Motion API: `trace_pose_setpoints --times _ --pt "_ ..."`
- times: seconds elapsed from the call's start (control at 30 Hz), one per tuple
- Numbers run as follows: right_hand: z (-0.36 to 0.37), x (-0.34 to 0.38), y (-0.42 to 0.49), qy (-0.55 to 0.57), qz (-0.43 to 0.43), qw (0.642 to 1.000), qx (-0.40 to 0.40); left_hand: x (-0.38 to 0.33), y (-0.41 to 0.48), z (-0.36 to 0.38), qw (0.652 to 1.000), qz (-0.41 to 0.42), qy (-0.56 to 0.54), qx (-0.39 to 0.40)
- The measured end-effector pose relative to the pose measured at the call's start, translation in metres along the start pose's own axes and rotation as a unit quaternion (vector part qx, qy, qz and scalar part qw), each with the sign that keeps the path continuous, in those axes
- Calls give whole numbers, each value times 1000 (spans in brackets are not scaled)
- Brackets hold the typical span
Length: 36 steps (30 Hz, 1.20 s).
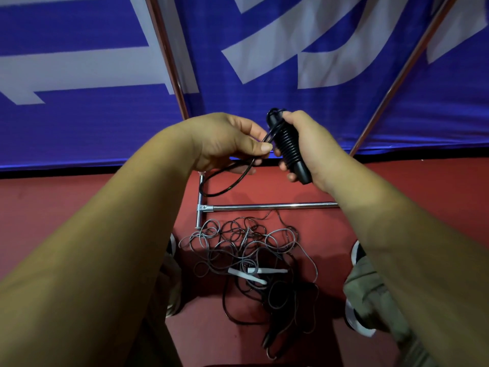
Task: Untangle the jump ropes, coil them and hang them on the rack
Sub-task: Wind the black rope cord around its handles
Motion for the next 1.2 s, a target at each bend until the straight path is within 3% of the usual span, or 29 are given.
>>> trace_pose_setpoints --times 0.17,0.33,0.5,0.8,1.0,1.2 --pt "-1 0 -4 -8 14 1000 -10 -4 -3 11 999 13 25 23" --pt "-3 9 -11 -38 -11 999 -22 -18 -9 11 985 69 156 -7" --pt "-5 10 -10 -15 -8 1000 -18 -6 -5 -3 956 48 291 -8" --pt "25 5 -24 37 43 985 164 1 1 -15 915 24 399 -56" --pt "40 -9 -39 7 121 949 290 -13 -2 -18 904 82 407 -101" --pt "53 -29 -58 -2 209 904 374 -27 -13 -9 911 163 375 -64"
Point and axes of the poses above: each hand's wrist, its own y-axis towards the middle knuckle, its own z-axis out of the palm, x = y × z, the point moved 9 cm from there along y, towards the middle knuckle, and after that the axes turned 4 degrees about y, right-handed, at the moved point
